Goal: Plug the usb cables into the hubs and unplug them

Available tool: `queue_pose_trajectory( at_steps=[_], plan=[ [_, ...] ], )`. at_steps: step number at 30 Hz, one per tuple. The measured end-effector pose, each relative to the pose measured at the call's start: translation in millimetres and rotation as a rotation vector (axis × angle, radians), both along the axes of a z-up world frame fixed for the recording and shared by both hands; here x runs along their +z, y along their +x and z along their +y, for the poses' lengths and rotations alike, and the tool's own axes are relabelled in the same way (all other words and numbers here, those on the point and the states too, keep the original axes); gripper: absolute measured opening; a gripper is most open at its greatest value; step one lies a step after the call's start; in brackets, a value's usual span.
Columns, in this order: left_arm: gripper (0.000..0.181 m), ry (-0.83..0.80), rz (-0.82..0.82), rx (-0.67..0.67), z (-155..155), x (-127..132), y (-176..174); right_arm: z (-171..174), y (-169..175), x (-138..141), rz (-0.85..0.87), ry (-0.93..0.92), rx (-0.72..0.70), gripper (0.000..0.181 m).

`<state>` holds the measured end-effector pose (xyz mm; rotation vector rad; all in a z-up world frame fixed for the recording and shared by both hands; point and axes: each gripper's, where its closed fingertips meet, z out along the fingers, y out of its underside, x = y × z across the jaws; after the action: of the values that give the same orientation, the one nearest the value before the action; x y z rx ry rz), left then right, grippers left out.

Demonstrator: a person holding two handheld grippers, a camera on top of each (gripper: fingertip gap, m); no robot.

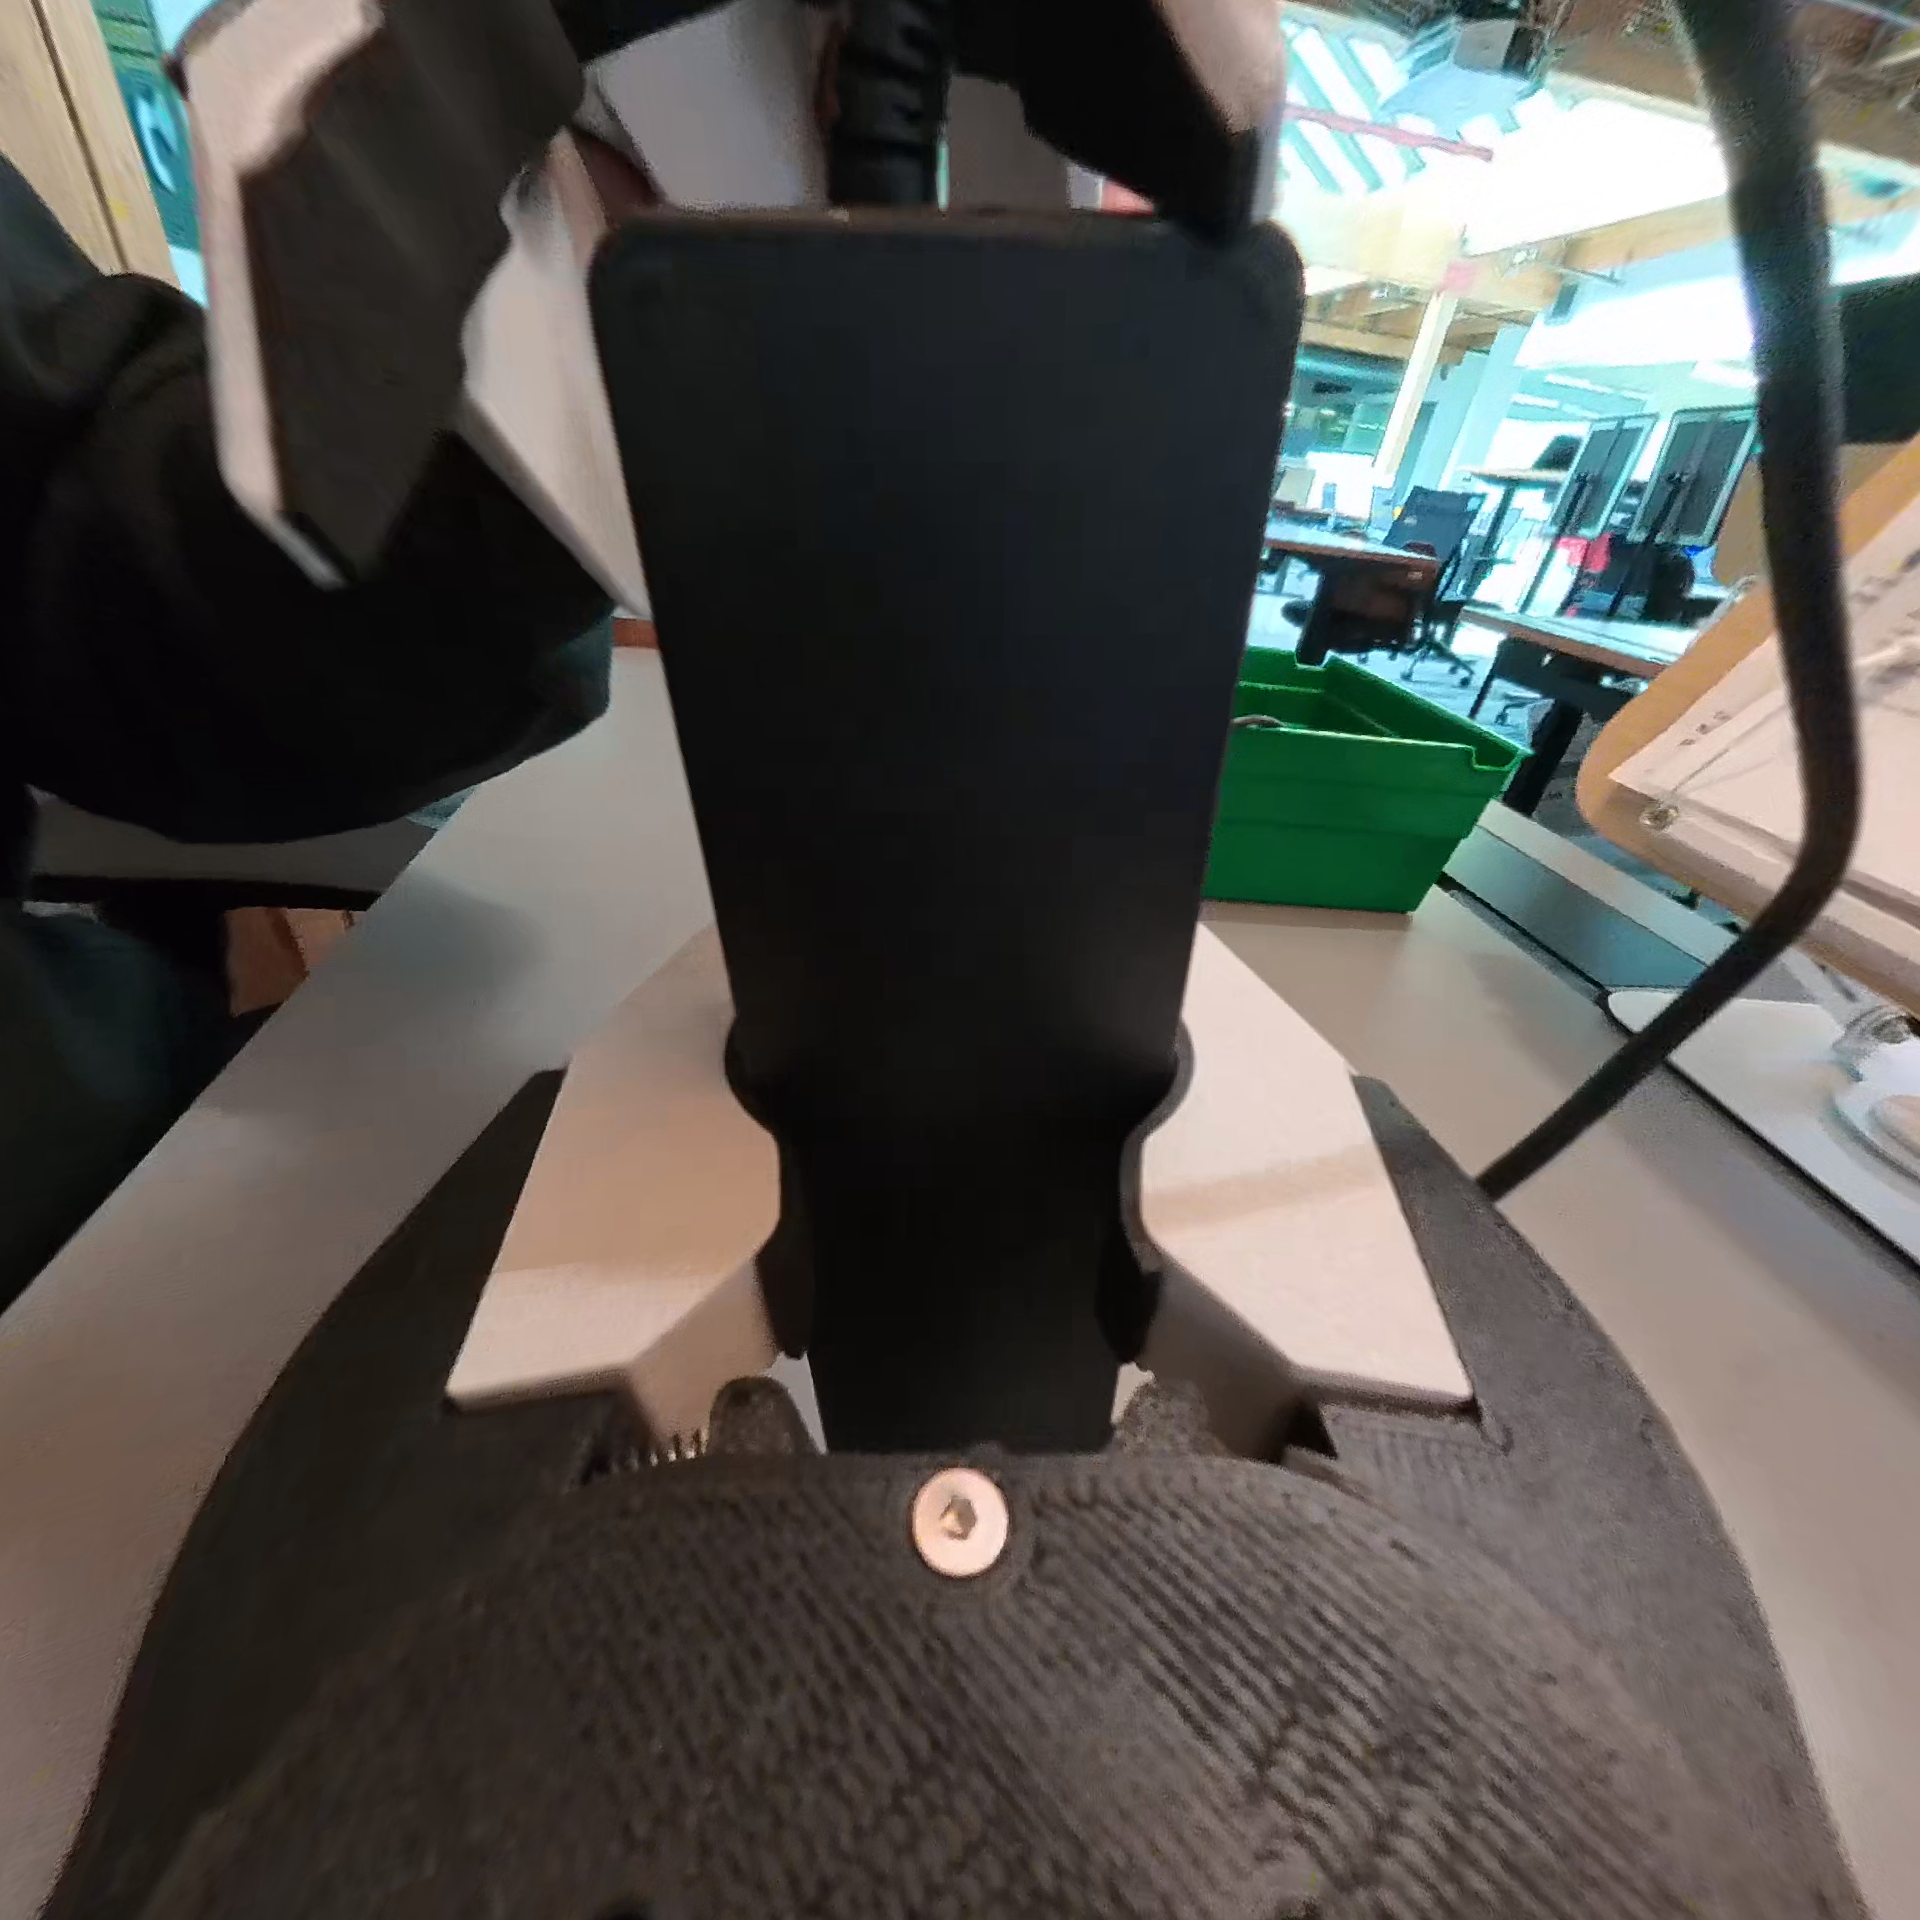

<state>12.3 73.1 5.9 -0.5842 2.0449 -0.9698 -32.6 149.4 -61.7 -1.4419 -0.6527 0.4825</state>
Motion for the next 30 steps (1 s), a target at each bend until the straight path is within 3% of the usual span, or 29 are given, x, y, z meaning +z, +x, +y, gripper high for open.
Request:
queue_pose_trajectory(
  at_steps=[1,3,10,15,17,19,20,21,22,24,30],
  plan=[
    [0.054,-0.077,0.024,-0.011,-1,2,-1,0,3,0,0.013,-0.013,-0.005,0.065],
    [0.036,-0.175,0.031,0.063,14,9,6,0,8,6,0.069,-0.017,-0.003,0.064],
    [0.042,0.007,-0.017,0.056,21,5,6,2,11,1,0.034,-0.032,-0.023,0.065],
    [0.042,0.052,-0.009,0.028,25,2,1,1,6,0,0.025,-0.032,-0.006,0.064],
    [0.041,-0.021,-0.035,0.009,20,7,0,-2,4,8,0.052,-0.001,0.009,0.064],
    [0.039,-0.208,-0.027,-0.007,17,15,1,-3,3,11,0.063,0.01,0.018,0.064],
    [0.041,-0.296,-0.008,-0.02,18,17,1,-4,4,11,0.061,0.017,0.016,0.064],
    [0.063,-0.36,0.001,0.026,26,19,6,-2,6,11,0.067,0.007,0.0,0.064],
    [0.067,-0.386,0.009,0.057,32,18,8,-2,6,9,0.057,0.001,0.001,0.065],
    [0.092,-0.361,-0.037,0.114,40,19,13,-2,7,9,0.05,0.013,-0.005,0.064],
    [0.079,-0.317,0.049,0.174,48,12,8,-3,26,26,0.147,0.062,-0.067,0.064]
  ],
)
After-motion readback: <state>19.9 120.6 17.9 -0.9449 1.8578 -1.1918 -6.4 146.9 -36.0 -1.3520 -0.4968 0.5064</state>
